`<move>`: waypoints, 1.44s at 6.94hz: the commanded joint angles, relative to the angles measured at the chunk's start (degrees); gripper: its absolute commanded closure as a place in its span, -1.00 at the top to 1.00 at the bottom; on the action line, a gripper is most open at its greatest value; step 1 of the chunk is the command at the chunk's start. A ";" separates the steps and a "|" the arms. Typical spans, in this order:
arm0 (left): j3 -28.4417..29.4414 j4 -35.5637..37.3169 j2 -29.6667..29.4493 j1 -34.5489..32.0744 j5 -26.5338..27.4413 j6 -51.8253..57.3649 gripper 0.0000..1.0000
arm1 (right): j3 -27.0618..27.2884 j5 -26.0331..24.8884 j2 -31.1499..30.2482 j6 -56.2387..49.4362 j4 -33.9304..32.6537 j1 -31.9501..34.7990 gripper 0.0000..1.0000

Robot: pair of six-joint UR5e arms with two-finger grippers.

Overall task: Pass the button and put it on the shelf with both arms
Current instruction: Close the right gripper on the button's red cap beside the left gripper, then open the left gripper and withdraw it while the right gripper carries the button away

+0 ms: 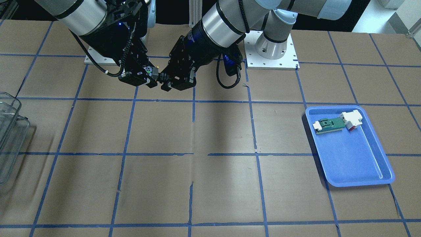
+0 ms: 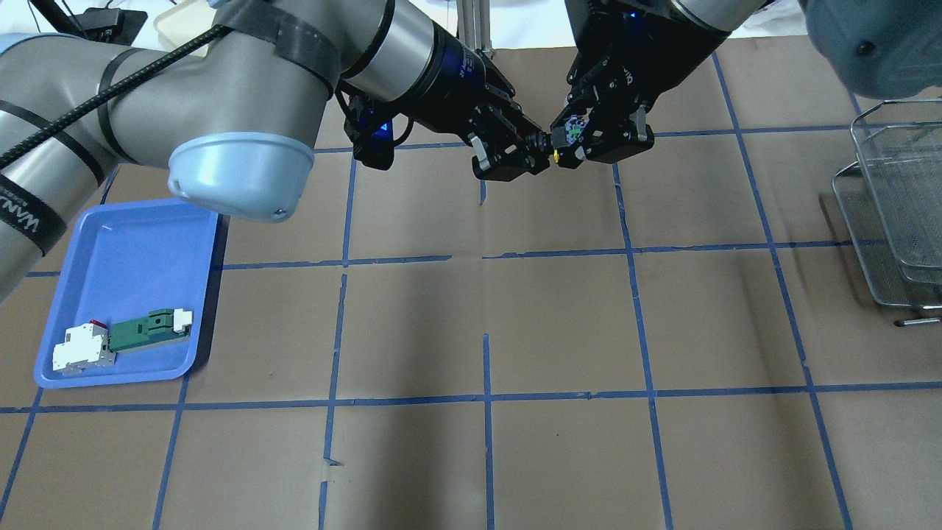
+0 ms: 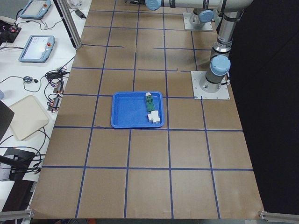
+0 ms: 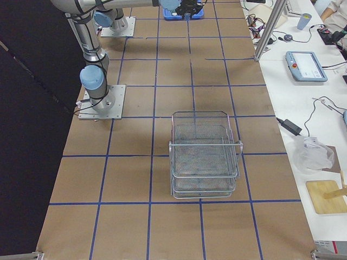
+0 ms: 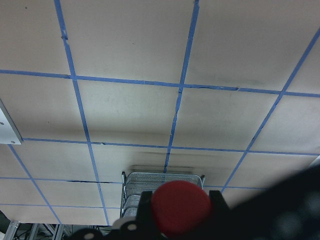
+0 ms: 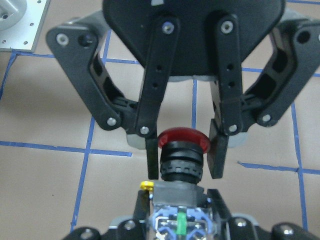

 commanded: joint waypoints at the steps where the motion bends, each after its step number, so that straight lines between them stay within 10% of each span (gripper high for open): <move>1: 0.00 0.01 0.00 0.00 0.67 0.00 0.14 | 0.09 0.04 -0.01 -0.58 0.00 0.00 -0.47; 2: 0.26 0.01 0.26 0.00 0.06 -1.30 0.99 | 0.09 0.04 -0.02 -0.58 0.00 0.00 -0.47; 5: 0.00 0.70 1.14 0.35 -0.03 -1.42 1.00 | 0.00 0.13 0.25 -0.93 -0.08 0.00 -0.49; 9: -0.88 -7.15 0.97 19.64 1.55 32.84 1.00 | 0.09 -1.02 3.66 -9.00 -1.75 -9.89 -0.53; 10: -0.97 -11.99 0.44 24.65 8.86 49.93 1.00 | -0.17 -1.02 4.98 -10.84 -4.19 -15.41 -0.53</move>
